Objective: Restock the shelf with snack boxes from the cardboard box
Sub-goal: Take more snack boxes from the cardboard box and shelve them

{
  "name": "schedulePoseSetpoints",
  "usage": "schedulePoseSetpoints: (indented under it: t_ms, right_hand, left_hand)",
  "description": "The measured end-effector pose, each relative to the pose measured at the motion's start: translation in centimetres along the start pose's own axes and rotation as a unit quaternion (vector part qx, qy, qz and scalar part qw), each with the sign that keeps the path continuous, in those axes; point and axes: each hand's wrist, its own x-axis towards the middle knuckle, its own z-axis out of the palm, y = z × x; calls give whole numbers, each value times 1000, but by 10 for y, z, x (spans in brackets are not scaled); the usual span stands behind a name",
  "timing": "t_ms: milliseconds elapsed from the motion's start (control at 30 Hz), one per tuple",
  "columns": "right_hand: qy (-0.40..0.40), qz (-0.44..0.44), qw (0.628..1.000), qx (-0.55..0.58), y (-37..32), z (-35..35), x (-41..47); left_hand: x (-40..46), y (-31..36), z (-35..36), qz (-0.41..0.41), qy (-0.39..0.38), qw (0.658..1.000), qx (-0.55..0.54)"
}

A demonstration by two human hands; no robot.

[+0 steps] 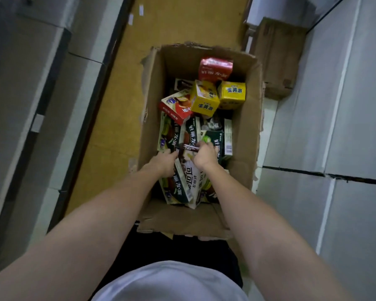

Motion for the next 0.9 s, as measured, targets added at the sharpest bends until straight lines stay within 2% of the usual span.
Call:
schedulePoseSetpoints:
  t_ms: [67, 167, 233, 367, 533, 600, 733, 900]
  right_hand:
    - [14, 48, 997, 52, 4, 0, -2]
    - [-27, 108, 987, 119, 14, 7, -7]
    - [-56, 117, 983, 128, 21, 11, -10]
    - [-82, 96, 987, 99, 38, 13, -21]
    - [-90, 90, 990, 62, 58, 7, -30]
    - [-83, 86, 992, 50, 64, 5, -31]
    - [-91, 70, 993, 13, 75, 3, -29]
    - [-152, 50, 985, -60, 75, 6, -19]
  left_hand:
    - [1, 4, 5, 4, 9, 999, 32]
    - [-1, 19, 11, 41, 34, 997, 54]
    - [-1, 30, 13, 77, 42, 994, 72]
    - [4, 41, 9, 92, 18, 990, 109]
    - [14, 48, -19, 92, 25, 995, -36]
    - [15, 59, -33, 100, 45, 993, -45]
    - [19, 90, -43, 102, 75, 992, 26]
    - [30, 112, -37, 86, 14, 990, 109]
